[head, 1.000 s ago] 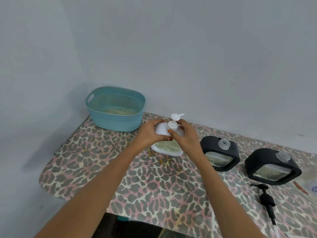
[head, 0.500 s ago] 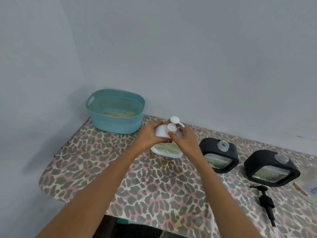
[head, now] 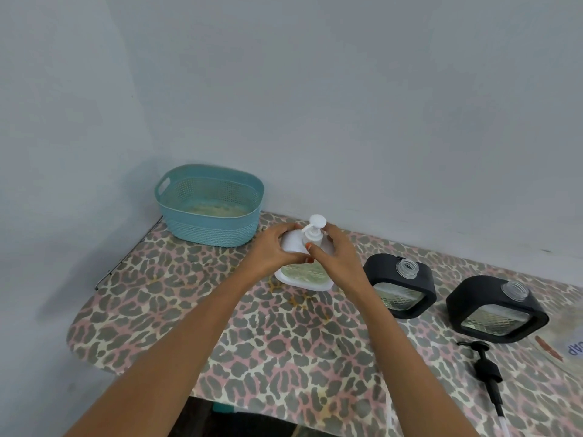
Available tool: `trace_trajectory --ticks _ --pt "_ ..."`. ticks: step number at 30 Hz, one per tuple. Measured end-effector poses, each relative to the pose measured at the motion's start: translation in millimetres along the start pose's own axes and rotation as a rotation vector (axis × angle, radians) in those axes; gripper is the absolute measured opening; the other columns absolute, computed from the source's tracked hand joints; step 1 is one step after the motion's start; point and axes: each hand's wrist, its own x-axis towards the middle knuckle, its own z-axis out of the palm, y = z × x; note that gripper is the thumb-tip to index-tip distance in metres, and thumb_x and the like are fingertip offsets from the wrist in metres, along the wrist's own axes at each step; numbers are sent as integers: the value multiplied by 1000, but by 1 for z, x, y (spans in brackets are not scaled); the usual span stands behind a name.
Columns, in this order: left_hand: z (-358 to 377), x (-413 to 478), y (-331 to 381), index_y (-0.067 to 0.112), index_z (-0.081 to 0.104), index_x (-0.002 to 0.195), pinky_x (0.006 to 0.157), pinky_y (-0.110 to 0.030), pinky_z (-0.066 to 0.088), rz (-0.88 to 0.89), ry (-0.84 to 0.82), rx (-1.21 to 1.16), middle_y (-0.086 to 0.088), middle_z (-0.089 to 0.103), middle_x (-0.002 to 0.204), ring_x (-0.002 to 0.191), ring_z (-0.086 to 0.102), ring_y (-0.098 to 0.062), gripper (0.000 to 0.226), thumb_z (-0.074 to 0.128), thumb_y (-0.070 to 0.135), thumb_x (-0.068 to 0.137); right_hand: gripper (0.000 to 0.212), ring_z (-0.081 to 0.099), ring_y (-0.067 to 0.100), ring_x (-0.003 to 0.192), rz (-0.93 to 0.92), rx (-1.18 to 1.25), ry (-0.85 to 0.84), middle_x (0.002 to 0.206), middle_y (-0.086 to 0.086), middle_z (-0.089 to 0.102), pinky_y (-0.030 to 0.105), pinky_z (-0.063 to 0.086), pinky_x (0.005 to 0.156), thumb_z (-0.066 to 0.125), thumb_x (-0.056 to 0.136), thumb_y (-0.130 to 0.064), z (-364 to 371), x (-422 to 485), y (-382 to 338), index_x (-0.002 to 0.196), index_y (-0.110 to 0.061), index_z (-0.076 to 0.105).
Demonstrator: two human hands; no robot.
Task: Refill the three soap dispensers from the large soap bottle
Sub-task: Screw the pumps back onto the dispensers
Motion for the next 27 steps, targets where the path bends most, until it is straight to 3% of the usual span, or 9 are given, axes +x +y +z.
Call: trace_trajectory --ticks 3,7,10,13,16,18,20,24,27 --pt "0 0 -1 13 57 120 89 -24 44 -8 -1 3 0 62 114 102 56 -12 67 85 20 59 32 53 13 110 15 1 5 119 -2 59 22 40 88 60 87 -18 -2 1 4 119 -19 56" --pt "0 -2 3 14 59 114 76 -5 42 3 -8 8 6 60 104 95 55 -8 60 84 16 60 27 52 10 90 24 8 119 96 -5 56 3 37 67 70 79 -15 3 5 2 100 -17 51" --pt "0 -3 4 13 61 111 76 -9 42 8 -2 -1 6 60 99 92 56 -9 54 83 13 61 38 49 8 82 37 7 208 91 -4 52 0 37 62 77 72 -15 9 8 -1 95 -14 46" --pt "-1 -3 5 13 61 110 74 -9 41 5 0 4 6 60 99 88 55 -7 52 82 13 63 43 46 6 79 33 -3 211 91 -4 48 0 36 63 77 71 -16 10 8 -5 97 -14 44" --pt "-1 -1 4 15 61 111 75 -11 42 4 -2 16 4 61 102 92 56 -9 52 82 15 63 46 45 6 97 21 -15 94 109 -7 47 5 35 73 69 80 -18 6 4 -5 119 -15 45" --pt "0 -1 2 16 60 111 80 -16 45 9 -8 11 5 61 104 95 57 -11 55 83 17 62 48 45 7 108 33 -21 -17 119 -6 49 17 35 86 62 85 -15 -2 1 -6 129 -17 44" --pt "0 0 0 16 59 113 89 -27 46 7 -9 19 4 61 108 101 57 -14 60 85 20 59 43 48 9 112 32 -24 -85 125 -2 54 20 37 90 57 87 -11 -11 -1 -7 129 -17 48" --pt "0 0 0 18 59 113 93 -31 46 5 -8 17 2 61 110 104 57 -16 61 86 21 57 34 51 6 98 20 5 -28 108 -6 56 3 38 74 63 84 -11 -12 0 -5 117 -15 54" --pt "0 -1 2 21 59 108 82 -15 46 13 -8 2 4 61 105 96 57 -11 56 85 17 59 33 50 7 91 36 9 84 99 -6 53 4 38 69 70 78 -12 -3 4 -2 102 -17 49"
